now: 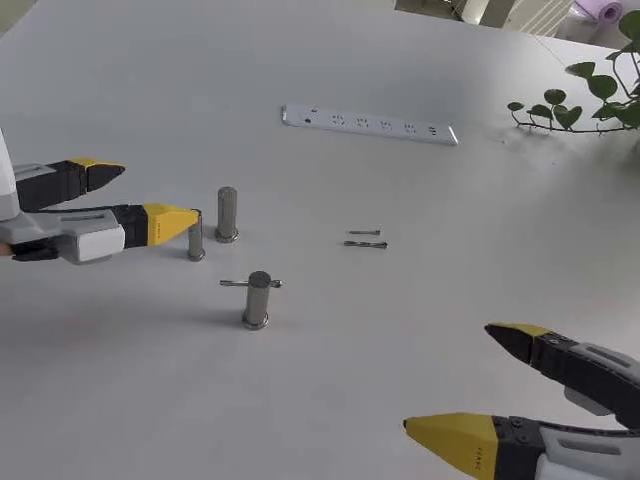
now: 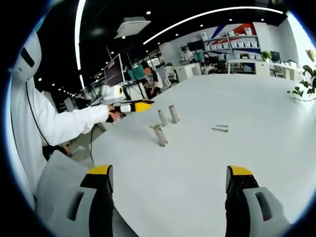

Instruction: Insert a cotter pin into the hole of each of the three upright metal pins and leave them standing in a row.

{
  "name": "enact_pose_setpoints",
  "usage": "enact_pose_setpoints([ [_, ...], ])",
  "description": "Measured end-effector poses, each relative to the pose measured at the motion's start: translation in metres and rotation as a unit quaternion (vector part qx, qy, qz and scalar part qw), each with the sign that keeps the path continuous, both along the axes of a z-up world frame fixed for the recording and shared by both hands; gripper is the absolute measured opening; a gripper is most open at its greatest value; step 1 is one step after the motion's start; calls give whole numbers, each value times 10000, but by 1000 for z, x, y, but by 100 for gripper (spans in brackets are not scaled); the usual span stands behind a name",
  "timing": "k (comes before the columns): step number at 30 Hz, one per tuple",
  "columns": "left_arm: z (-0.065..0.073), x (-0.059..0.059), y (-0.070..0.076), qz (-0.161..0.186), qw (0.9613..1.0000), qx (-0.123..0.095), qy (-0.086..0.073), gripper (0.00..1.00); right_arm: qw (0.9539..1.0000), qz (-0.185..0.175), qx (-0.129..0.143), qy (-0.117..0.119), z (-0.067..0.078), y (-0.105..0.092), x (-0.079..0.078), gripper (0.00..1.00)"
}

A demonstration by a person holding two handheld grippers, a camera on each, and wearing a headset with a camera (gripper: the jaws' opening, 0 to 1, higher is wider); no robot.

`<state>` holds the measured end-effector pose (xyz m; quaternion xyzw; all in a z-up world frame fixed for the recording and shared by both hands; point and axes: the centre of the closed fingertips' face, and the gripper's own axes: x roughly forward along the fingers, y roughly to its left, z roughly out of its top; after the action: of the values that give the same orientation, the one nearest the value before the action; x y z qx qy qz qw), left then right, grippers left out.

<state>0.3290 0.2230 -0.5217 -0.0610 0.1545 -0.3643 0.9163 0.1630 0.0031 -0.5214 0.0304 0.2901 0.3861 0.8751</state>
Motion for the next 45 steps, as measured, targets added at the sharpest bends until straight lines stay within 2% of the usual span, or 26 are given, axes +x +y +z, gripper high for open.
enact_pose_setpoints([
  [3,-1,5,0,50,9999,55,-70,57,10000,12,-66,26,-2,-2,-4,93],
  [5,-1,8,-1,90,9999,-129,-27,54,10000,-18,-77,36,-3,-3,-6,92],
  [9,-6,10,1,135,9999,-39,-35,50,9999,-118,-83,13,-4,-6,-6,90],
  [13,-7,8,-2,82,9999,-90,-3,45,9998,-208,-69,-5,-3,-8,-4,90],
  [16,-13,4,-7,-14,10000,76,2,43,9997,-212,-79,-18,-2,-8,-4,89],
  [19,-21,-1,-14,-160,9998,138,66,41,9997,-208,-76,-37,0,-6,-3,89],
  [24,-31,-2,-17,-211,9994,237,145,34,9998,-189,-84,-29,0,-5,-1,88],
  [34,-32,4,-20,-273,9994,124,184,20,9998,-206,-58,17,-1,-4,-2,87],
  [36,-34,3,-21,-316,9992,163,184,19,9998,-214,-46,-3,0,-5,-1,87],
  [39,-42,2,-22,-381,9984,363,215,17,9997,-227,-33,-15,1,-5,-1,87],
  [43,-47,0,-23,-445,9978,378,310,10,9997,-229,-42,-1,1,-6,-1,87],
  [45,-47,0,-24,-473,9977,383,296,8,9997,-226,-44,-1,1,-6,-1,86],
])
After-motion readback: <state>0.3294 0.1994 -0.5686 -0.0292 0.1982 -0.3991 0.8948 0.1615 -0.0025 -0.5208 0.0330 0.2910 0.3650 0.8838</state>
